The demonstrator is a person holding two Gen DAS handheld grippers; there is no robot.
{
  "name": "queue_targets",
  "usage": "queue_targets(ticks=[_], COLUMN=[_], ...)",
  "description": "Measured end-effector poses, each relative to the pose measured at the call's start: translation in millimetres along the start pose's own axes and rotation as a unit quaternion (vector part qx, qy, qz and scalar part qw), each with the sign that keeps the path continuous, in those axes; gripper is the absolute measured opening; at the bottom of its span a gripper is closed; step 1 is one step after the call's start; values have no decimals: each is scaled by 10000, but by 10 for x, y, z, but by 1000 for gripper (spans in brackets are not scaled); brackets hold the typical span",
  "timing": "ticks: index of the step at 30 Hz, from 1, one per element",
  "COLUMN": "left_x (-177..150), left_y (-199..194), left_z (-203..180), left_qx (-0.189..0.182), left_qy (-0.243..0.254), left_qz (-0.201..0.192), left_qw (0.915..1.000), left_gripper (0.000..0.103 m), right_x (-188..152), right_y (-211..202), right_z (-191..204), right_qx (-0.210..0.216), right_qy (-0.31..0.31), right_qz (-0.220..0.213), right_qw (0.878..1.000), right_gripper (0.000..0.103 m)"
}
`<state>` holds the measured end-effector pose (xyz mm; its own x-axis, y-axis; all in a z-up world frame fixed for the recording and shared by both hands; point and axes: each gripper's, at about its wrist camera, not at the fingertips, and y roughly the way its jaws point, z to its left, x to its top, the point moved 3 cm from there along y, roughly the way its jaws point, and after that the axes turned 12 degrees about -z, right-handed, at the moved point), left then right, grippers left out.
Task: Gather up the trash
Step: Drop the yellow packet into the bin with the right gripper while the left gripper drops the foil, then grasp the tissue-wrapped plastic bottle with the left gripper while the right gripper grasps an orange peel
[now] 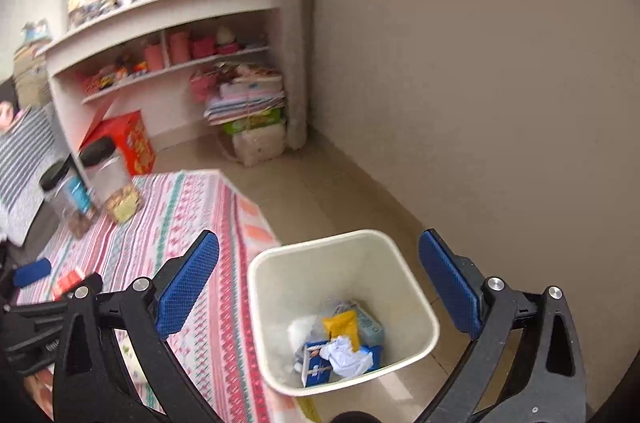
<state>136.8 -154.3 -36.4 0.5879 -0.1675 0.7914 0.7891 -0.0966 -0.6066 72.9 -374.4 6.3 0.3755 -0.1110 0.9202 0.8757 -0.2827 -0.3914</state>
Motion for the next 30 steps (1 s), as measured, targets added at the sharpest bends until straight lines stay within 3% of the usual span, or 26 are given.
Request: queue_targets(ticks=[10,17,23,27,30], left_x=[-535,-887,-1025,-1118,-1208], left_y=[181,520,827,978,1059], left_z=[1342,2149,2428,2460,2491], left_qx=[946,1034,986,806,867], left_qy=[-45,-914,-1390,-1585,-1685], left_qz=[749,1473,1837,2131,2328], left_qw=[9927,9794,9681,9607,9539], left_gripper=[82,81,72,64,57], right_x=[-318,-673,-1050,-1313,-1468], right_y=[50,-3,-127,-279,-387], right_z=[1081,1889,2450,2788,2968], right_qx=[1041,2077,2978,3564,3918], right_qy=[-900,-1588,-2160,-2627,-2878], right_qz=[497,863,1194,1320,1435], right_qw=[9892,9613,9222,8869,8620], right_gripper=[96,96,96,96,96])
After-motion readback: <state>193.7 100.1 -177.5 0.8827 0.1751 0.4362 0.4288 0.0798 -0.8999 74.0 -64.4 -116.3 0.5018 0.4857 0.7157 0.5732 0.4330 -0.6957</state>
